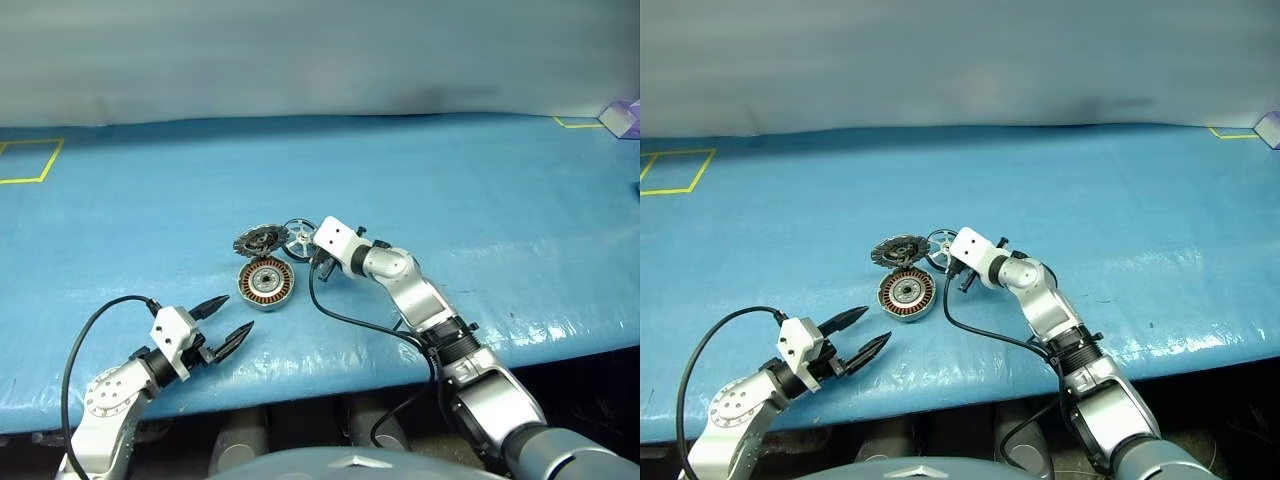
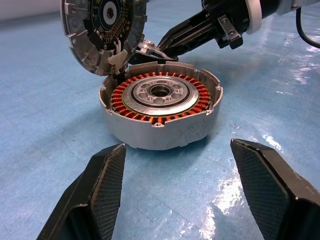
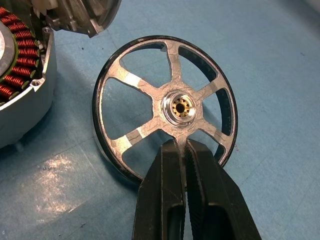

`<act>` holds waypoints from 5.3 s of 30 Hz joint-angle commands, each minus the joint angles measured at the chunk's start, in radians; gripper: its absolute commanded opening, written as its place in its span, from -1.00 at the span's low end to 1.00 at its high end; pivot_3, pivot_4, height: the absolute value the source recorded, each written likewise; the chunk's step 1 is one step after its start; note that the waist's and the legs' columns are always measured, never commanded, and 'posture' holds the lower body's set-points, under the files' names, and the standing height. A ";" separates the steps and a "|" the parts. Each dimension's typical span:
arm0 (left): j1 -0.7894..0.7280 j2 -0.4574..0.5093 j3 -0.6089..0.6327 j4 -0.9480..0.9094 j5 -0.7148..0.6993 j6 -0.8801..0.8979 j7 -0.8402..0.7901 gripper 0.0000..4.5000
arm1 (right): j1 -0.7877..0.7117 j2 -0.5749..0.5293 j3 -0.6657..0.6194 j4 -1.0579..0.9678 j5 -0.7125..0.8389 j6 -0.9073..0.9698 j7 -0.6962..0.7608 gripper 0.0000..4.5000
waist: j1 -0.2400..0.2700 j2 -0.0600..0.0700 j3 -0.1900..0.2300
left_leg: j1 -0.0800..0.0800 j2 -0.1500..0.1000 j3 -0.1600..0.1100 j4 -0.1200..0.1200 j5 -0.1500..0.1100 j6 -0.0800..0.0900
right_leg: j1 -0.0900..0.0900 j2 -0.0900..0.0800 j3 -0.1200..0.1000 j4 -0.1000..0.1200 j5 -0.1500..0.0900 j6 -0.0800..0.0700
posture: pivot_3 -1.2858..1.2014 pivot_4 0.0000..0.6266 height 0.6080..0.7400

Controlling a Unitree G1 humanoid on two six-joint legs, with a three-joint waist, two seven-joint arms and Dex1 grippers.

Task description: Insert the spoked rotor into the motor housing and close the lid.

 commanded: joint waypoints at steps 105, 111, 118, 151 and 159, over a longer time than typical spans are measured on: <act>-0.030 -0.038 0.002 0.055 0.001 -0.082 -0.013 0.63 | 0.142 -0.011 0.015 -0.322 0.316 0.148 0.187 -1.00 | 0.002 0.000 0.000 | 0.000 0.000 0.000 0.000 0.000 0.000 | 0.000 0.000 0.001 0.000 0.000 0.000 | 0.03 -0.52 1.00; -0.026 -0.040 0.002 0.058 0.003 -0.086 -0.012 0.63 | 0.142 -0.004 0.006 -0.324 0.321 0.155 0.185 -1.00 | 0.002 0.000 0.000 | 0.000 0.000 0.000 0.000 0.000 0.000 | 0.000 0.000 0.001 0.000 0.000 0.000 | 0.03 -0.52 1.00; -0.026 -0.041 0.001 0.061 0.004 -0.087 -0.011 0.63 | 0.141 0.004 0.001 -0.324 0.321 0.144 0.175 -1.00 | 0.001 0.000 0.000 | 0.000 0.000 0.000 0.000 0.000 0.000 | 0.000 0.000 0.001 0.000 0.000 0.000 | 0.03 -0.52 1.00; -0.025 -0.044 -0.001 0.066 0.010 -0.095 -0.006 0.63 | 0.089 0.012 -0.076 -0.259 0.268 0.159 0.019 -0.99 | 0.001 0.000 0.000 | 0.000 0.000 0.000 0.000 0.000 0.000 | 0.000 0.000 0.001 0.000 0.000 0.000 | 0.03 -0.52 1.00; -0.035 -0.047 -0.005 0.073 0.011 -0.099 0.000 0.63 | -0.049 0.032 -0.120 -0.103 0.204 0.105 -0.084 -0.99 | -0.002 0.000 0.001 | 0.000 0.000 0.000 0.000 0.000 0.000 | -0.001 0.001 0.001 0.000 0.000 0.000 | 0.03 -0.52 1.00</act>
